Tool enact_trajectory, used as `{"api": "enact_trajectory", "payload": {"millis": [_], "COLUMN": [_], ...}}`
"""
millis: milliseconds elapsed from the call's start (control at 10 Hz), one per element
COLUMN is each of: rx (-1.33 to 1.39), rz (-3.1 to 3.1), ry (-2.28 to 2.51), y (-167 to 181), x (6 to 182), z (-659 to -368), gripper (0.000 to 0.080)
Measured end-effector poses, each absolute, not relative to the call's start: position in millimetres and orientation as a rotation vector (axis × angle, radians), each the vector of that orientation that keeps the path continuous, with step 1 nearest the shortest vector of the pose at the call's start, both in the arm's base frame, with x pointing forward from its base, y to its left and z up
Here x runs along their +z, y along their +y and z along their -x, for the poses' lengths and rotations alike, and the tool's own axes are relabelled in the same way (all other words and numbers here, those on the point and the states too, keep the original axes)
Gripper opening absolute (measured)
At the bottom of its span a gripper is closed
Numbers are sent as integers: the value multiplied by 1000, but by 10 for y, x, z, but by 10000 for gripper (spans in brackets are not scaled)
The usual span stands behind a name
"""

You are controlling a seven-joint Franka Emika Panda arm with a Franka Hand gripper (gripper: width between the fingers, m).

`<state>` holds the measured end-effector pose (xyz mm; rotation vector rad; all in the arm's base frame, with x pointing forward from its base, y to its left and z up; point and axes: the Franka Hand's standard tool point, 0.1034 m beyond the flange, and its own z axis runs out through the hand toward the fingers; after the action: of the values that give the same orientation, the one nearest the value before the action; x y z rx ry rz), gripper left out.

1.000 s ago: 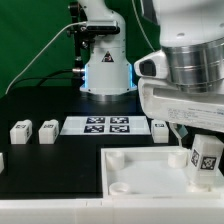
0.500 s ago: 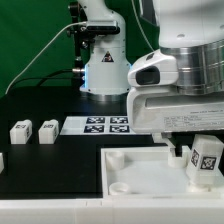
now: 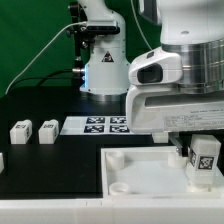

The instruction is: Assemble one leg

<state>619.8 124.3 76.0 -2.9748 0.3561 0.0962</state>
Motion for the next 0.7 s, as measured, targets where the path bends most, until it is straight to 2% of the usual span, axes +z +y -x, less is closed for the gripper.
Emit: {"api": "enact_trajectory", "payload": {"millis": [100,700], "rx": [110,213], "rz": [2954,2588], "ry": [513,1443], "y": [1236,1248], "x": [755,736], "z": [-6193,-6231], "gripper": [297,297]}}
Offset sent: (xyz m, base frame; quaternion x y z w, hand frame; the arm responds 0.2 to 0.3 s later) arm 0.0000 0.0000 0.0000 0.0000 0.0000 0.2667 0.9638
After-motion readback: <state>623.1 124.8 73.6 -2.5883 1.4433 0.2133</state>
